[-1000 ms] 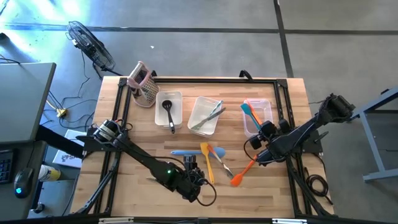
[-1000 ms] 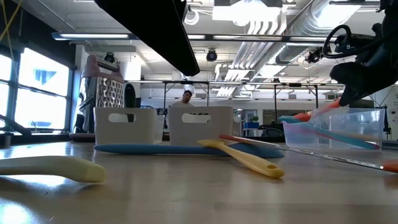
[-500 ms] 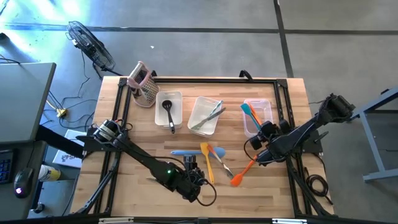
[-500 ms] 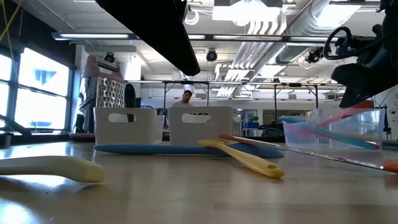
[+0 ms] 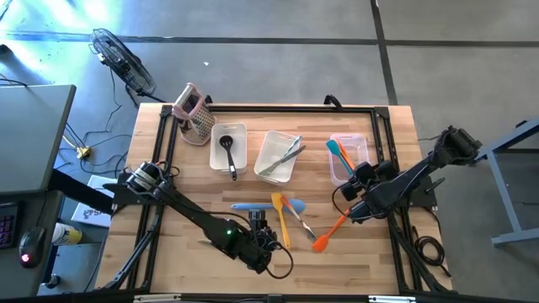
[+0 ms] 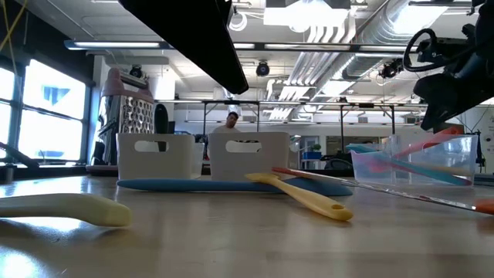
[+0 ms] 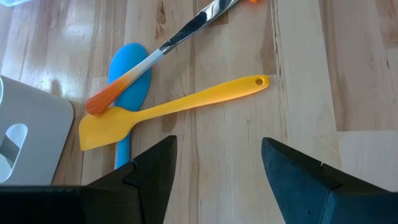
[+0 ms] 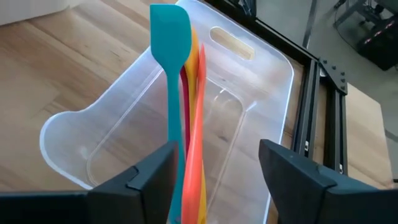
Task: Pick & Place Kitchen Items
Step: Put the yellow table knife into the right white bin
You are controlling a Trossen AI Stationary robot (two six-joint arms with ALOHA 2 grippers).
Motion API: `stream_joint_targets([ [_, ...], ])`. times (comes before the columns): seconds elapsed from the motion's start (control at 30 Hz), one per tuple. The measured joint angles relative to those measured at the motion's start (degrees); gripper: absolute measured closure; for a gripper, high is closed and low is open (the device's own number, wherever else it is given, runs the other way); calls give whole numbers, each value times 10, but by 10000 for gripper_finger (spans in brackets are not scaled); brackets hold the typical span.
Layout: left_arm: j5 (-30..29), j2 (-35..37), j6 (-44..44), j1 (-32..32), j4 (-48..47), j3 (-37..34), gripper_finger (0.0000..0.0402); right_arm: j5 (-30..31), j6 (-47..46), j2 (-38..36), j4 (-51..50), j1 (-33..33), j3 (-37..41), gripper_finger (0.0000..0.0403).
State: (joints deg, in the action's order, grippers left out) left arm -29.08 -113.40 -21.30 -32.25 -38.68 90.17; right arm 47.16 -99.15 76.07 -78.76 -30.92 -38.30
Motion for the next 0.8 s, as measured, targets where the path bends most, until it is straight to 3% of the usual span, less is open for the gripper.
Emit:
stream_joint_targets([
  [0.53, 0, 0, 0, 0, 0, 0, 174, 7, 4, -14, -42, 18, -4, 231],
  [0.8, 1, 0, 0, 0, 2, 0, 174, 67, 15, -41, -66, -5, -70, 294],
])
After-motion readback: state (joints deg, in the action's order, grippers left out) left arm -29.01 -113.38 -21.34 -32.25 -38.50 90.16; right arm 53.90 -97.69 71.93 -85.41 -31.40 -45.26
